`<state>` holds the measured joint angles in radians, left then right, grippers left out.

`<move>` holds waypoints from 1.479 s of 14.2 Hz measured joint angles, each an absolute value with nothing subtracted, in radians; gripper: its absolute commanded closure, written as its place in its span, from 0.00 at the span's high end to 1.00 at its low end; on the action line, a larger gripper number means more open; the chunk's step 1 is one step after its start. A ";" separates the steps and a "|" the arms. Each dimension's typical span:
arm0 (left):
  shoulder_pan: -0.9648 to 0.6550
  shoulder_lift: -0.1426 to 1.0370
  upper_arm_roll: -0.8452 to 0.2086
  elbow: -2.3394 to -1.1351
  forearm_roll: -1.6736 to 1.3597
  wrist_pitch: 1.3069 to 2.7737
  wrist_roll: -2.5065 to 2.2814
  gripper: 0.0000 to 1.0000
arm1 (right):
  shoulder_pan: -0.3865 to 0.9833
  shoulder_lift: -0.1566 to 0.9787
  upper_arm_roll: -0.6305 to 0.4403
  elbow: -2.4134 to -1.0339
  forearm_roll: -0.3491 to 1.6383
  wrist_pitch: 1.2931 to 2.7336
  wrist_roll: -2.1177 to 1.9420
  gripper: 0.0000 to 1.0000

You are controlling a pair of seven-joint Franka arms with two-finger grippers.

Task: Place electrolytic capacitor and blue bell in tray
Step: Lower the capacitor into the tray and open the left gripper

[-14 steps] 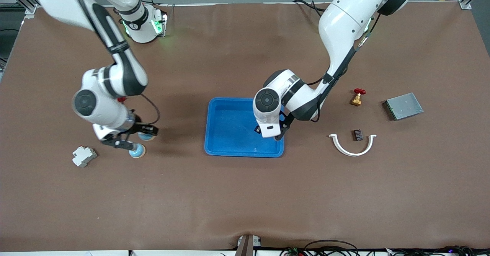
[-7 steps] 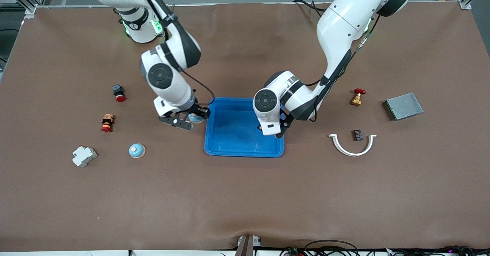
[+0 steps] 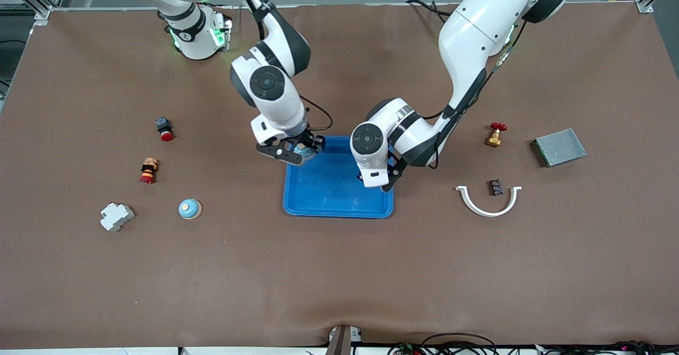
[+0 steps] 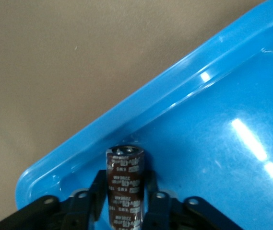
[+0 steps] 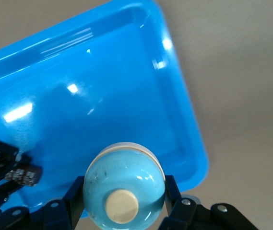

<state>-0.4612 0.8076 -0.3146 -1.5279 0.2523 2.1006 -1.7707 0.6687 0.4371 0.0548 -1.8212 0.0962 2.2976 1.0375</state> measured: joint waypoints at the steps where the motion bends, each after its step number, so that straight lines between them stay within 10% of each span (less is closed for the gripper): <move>1: -0.465 0.808 -0.315 -1.528 0.255 2.101 -1.771 1.00 | 0.684 0.464 0.054 -1.794 0.096 2.298 1.055 0.00; 21: -0.322 0.545 -0.314 -1.623 0.271 1.920 -1.270 1.00 | 0.726 0.646 -0.008 -1.776 -0.123 2.503 1.152 0.00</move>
<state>-0.3217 0.5454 -0.3144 -1.6228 0.2712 1.9201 -1.2702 0.7261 0.6461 -0.0085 -1.7760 -0.1230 2.5028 1.1517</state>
